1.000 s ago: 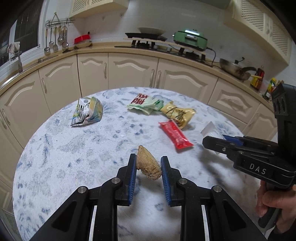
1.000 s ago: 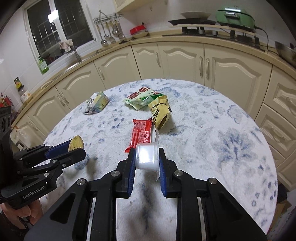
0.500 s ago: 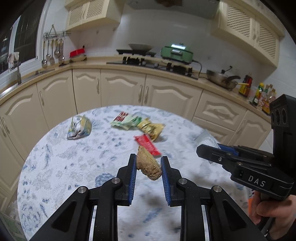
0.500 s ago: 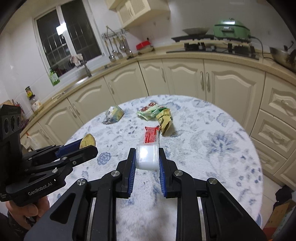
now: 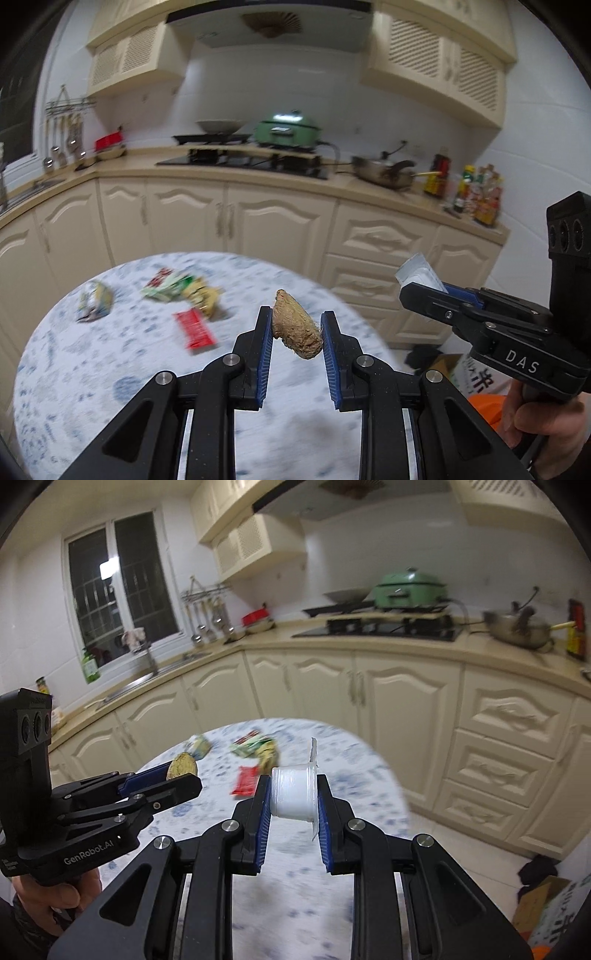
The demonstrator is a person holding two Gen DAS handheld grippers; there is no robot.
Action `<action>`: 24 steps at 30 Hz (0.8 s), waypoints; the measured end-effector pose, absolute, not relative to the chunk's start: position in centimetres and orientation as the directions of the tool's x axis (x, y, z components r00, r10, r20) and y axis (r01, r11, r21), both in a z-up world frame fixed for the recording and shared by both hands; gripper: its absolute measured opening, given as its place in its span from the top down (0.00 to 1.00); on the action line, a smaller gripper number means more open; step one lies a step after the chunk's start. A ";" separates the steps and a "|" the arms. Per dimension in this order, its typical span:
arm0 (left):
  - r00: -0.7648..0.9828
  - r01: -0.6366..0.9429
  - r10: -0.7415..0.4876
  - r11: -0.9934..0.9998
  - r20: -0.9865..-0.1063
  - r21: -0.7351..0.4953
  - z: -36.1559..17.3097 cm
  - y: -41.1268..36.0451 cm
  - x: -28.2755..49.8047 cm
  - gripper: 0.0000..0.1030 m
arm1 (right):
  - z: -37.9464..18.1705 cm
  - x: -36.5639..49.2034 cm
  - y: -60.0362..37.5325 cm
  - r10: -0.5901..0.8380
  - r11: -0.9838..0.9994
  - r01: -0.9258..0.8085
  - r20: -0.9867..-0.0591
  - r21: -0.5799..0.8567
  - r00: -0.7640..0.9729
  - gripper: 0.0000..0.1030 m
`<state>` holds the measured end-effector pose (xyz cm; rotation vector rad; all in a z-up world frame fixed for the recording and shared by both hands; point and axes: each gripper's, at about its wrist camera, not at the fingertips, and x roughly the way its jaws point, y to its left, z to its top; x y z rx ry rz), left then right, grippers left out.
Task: Collect trash
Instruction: 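Carry the potato and white cup in both tools over the blue bin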
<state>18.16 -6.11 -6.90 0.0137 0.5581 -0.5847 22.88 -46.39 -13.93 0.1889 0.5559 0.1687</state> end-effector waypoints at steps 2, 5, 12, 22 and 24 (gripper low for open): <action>0.680 0.550 -0.543 0.822 -0.492 -0.148 -6.6 -7.4 17.8 0.79 | -13.3 21.7 -48.0 0.173 0.974 -0.073 -0.500 0.213 0.849 0.78; 0.655 0.590 -0.586 0.791 -0.478 -0.160 -6.5 -10.2 17.5 0.79 | -13.0 19.8 -50.8 0.114 0.979 -0.012 -0.495 0.204 0.861 0.78; 0.559 0.681 -0.671 0.707 -0.487 -0.193 -8.0 -18.2 17.9 0.79 | -13.5 15.5 -57.7 -0.018 0.964 0.149 -0.507 0.219 0.862 0.78; 0.443 0.762 -0.722 0.616 -0.532 -0.202 -11.4 -28.0 20.8 0.79 | -16.3 11.3 -65.4 -0.165 0.914 0.337 -0.555 0.225 0.815 0.78; 0.412 0.772 -0.715 0.603 -0.564 -0.200 -12.7 -30.2 21.7 0.79 | -17.6 11.2 -66.6 -0.173 0.904 0.361 -0.577 0.230 0.798 0.78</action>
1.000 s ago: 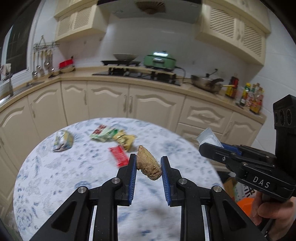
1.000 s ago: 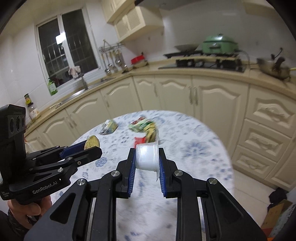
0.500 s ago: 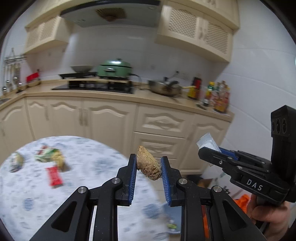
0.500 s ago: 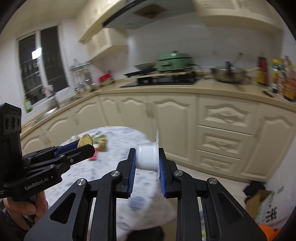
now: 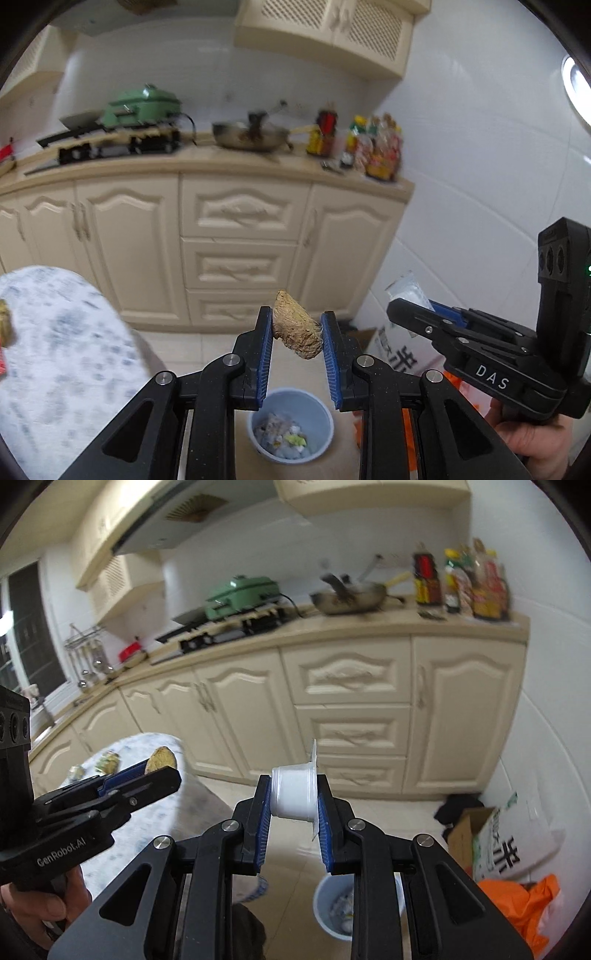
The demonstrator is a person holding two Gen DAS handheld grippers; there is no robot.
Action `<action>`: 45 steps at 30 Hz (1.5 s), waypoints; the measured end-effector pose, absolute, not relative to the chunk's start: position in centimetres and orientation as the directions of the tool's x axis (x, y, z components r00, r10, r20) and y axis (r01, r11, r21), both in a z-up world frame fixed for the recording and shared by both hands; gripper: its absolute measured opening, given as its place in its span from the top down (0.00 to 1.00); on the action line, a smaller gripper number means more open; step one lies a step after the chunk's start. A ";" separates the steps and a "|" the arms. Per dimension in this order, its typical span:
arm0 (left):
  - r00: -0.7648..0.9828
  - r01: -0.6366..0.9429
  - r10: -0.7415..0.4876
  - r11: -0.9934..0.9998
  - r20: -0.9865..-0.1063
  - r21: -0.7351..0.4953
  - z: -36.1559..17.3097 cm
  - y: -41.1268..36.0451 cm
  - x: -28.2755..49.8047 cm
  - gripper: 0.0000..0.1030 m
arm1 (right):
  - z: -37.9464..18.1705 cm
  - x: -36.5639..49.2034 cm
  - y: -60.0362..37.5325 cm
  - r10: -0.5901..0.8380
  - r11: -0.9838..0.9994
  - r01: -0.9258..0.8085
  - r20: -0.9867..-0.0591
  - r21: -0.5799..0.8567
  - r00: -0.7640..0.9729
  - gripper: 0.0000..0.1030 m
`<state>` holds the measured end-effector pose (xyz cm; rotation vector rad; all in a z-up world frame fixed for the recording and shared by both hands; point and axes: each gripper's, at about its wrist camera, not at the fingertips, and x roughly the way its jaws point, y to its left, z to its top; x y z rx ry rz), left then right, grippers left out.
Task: Collect trash
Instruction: 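Carry the potato and white cup in both tools over the blue bin, then open both tools over the blue bin to drop the potato and cup, then move both open tools back over the table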
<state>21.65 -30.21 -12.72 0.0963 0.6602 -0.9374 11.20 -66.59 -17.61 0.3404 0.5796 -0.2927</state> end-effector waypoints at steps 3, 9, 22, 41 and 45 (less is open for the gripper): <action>0.367 0.781 -0.691 0.593 -0.623 -0.196 -15.0 -33.5 23.1 0.79 | -20.2 11.4 -68.7 -0.162 0.884 0.391 -0.616 0.256 0.771 0.78; 0.276 0.767 -0.638 0.597 -0.719 -0.236 -19.2 -39.4 26.9 0.79 | -25.4 11.5 -72.0 -0.130 0.840 0.447 -0.687 0.307 0.715 0.78; 0.186 0.763 -0.534 0.608 -0.825 -0.221 -24.4 -48.6 31.9 0.47 | -31.1 11.7 -75.8 -0.085 0.770 0.526 -0.759 0.361 0.645 0.66; 0.377 0.708 -0.545 0.690 -0.748 -0.146 -19.7 -44.4 28.2 0.01 | -28.7 9.9 -76.0 -0.203 0.705 0.627 -0.752 0.332 0.627 0.00; 0.398 0.711 -0.573 0.686 -0.717 -0.153 -17.5 -40.5 27.0 0.01 | -27.1 10.3 -74.9 -0.206 0.723 0.608 -0.737 0.329 0.644 0.00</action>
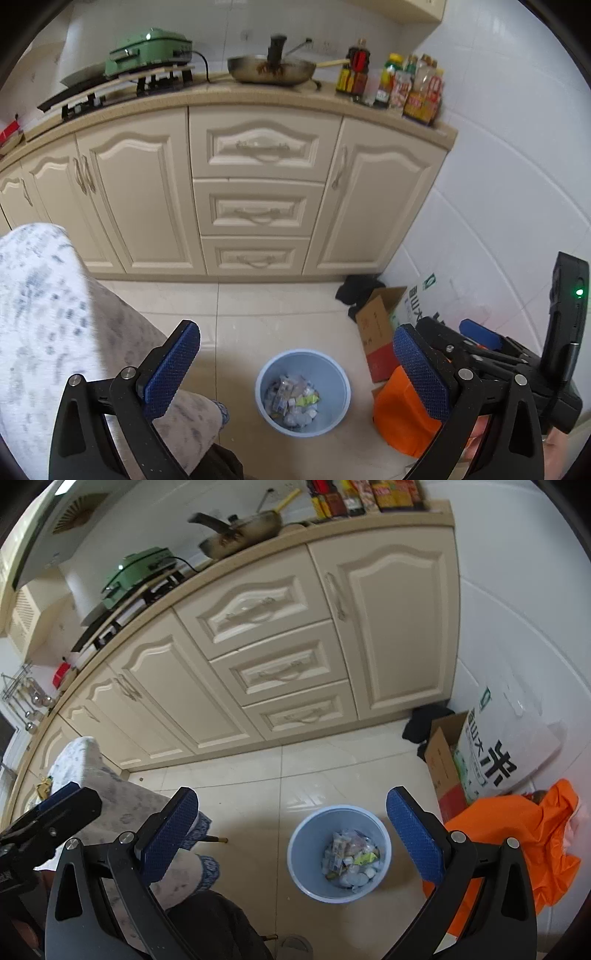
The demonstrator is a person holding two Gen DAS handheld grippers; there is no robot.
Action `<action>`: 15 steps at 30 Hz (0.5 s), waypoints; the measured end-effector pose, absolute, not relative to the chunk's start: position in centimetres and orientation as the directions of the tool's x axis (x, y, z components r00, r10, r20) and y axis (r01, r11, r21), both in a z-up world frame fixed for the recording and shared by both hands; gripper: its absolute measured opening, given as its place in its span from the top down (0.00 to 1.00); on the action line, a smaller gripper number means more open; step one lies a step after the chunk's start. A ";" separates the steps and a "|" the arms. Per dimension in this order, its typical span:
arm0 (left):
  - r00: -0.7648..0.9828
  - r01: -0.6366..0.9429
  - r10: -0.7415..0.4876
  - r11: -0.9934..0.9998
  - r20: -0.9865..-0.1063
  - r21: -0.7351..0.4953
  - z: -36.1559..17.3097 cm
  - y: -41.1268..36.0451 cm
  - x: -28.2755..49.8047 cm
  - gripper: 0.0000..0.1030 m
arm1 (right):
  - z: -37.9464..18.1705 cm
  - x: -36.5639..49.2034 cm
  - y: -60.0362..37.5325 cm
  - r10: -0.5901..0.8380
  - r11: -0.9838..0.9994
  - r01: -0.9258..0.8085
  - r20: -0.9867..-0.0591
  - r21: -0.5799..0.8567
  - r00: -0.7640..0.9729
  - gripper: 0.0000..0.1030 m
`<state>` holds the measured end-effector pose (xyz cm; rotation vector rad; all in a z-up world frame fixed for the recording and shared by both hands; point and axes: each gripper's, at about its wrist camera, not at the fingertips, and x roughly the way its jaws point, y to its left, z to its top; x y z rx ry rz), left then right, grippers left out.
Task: Collect trash
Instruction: 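Move both open tools back over the table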
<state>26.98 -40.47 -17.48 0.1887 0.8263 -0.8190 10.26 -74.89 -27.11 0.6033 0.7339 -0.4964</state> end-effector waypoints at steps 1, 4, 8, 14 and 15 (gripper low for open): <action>0.404 0.713 -0.581 0.684 -0.707 -0.154 -16.9 -39.0 26.7 0.01 | -26.7 10.4 -74.6 -0.205 0.729 0.601 -0.732 0.328 0.649 0.00; 0.434 0.707 -0.594 0.690 -0.677 -0.152 -15.1 -35.7 25.9 0.01 | -25.3 11.2 -73.4 -0.202 0.750 0.577 -0.719 0.323 0.665 0.00; 0.477 0.691 -0.609 0.705 -0.634 -0.158 -12.9 -30.1 25.0 0.01 | -22.9 12.6 -70.9 -0.189 0.791 0.524 -0.688 0.315 0.700 0.00; 0.576 0.630 -0.582 0.763 -0.575 -0.141 -10.2 -21.3 23.6 0.01 | -19.4 16.5 -65.1 -0.134 0.865 0.407 -0.646 0.293 0.751 0.00; 0.596 0.617 -0.572 0.776 -0.564 -0.135 -9.8 -19.6 23.3 0.01 | -19.0 17.1 -64.2 -0.125 0.875 0.389 -0.641 0.288 0.757 0.00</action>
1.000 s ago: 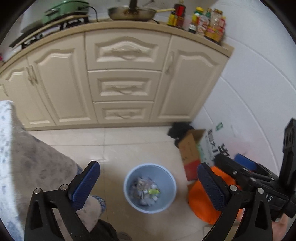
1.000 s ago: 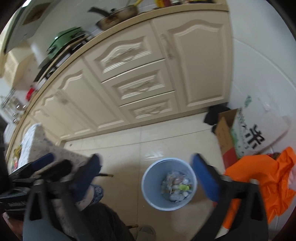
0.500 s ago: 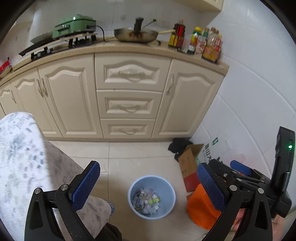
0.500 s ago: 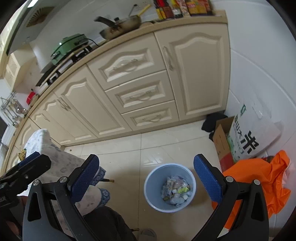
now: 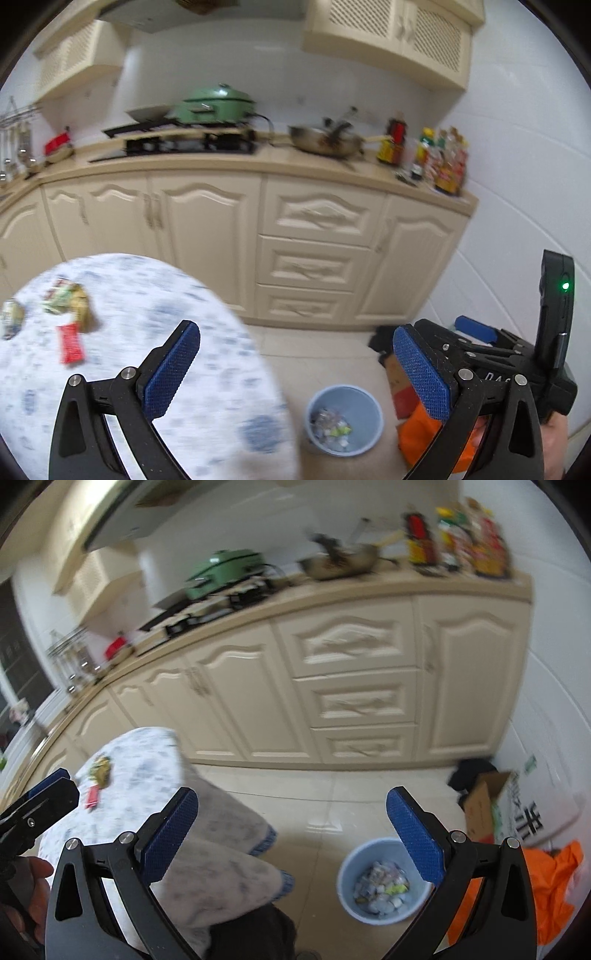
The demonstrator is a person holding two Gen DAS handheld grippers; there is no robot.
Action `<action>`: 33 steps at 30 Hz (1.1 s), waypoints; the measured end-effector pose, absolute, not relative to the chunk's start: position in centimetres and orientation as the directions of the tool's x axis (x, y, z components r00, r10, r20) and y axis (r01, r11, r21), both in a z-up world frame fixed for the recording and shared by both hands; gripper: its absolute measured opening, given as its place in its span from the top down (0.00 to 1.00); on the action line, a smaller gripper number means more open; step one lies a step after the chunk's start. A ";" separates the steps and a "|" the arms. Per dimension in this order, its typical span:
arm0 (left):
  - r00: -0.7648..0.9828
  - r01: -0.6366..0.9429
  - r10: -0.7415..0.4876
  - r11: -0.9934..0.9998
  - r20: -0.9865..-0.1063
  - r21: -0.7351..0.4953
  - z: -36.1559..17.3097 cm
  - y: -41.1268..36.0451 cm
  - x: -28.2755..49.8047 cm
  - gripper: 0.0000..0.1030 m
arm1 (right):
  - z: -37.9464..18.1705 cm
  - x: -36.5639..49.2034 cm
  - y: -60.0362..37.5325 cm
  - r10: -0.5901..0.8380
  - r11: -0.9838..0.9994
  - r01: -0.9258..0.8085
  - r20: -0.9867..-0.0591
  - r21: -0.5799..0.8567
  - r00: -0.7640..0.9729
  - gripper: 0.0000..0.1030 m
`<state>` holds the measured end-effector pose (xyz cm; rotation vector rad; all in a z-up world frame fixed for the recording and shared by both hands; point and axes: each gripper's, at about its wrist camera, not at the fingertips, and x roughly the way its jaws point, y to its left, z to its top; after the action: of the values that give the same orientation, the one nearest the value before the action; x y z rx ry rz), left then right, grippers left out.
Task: Collect trash
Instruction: 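Move both open tools back over the table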
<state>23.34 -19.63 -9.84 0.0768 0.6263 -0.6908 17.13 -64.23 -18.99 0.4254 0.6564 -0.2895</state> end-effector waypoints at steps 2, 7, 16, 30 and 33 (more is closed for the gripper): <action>0.626 0.595 -0.557 0.793 -0.546 -0.128 -9.4 -16.9 23.0 0.01 | -18.0 18.8 -61.8 -0.096 0.899 0.338 -0.629 0.278 0.772 0.00; 0.699 0.515 -0.488 0.851 -0.522 -0.106 -8.9 -10.2 21.6 0.01 | -16.4 21.9 -56.7 -0.039 0.938 0.240 -0.611 0.251 0.791 0.00; 0.799 0.353 -0.341 0.933 -0.495 -0.074 -8.0 0.1 20.0 0.01 | -14.5 27.6 -47.1 0.088 0.973 0.058 -0.585 0.225 0.806 0.00; 0.794 0.179 -0.146 0.984 -0.590 -0.002 -10.1 4.4 27.3 0.01 | -17.8 37.6 -37.1 0.193 0.975 -0.068 -0.660 0.210 0.726 0.00; 0.773 0.160 -0.103 0.986 -0.626 0.035 -11.0 4.6 30.9 0.01 | -19.4 40.0 -36.5 0.183 0.978 -0.055 -0.694 0.202 0.696 0.00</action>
<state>30.93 4.62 -11.04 0.0885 0.6728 -0.1427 39.97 -36.52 -19.45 0.1711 0.7909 0.1333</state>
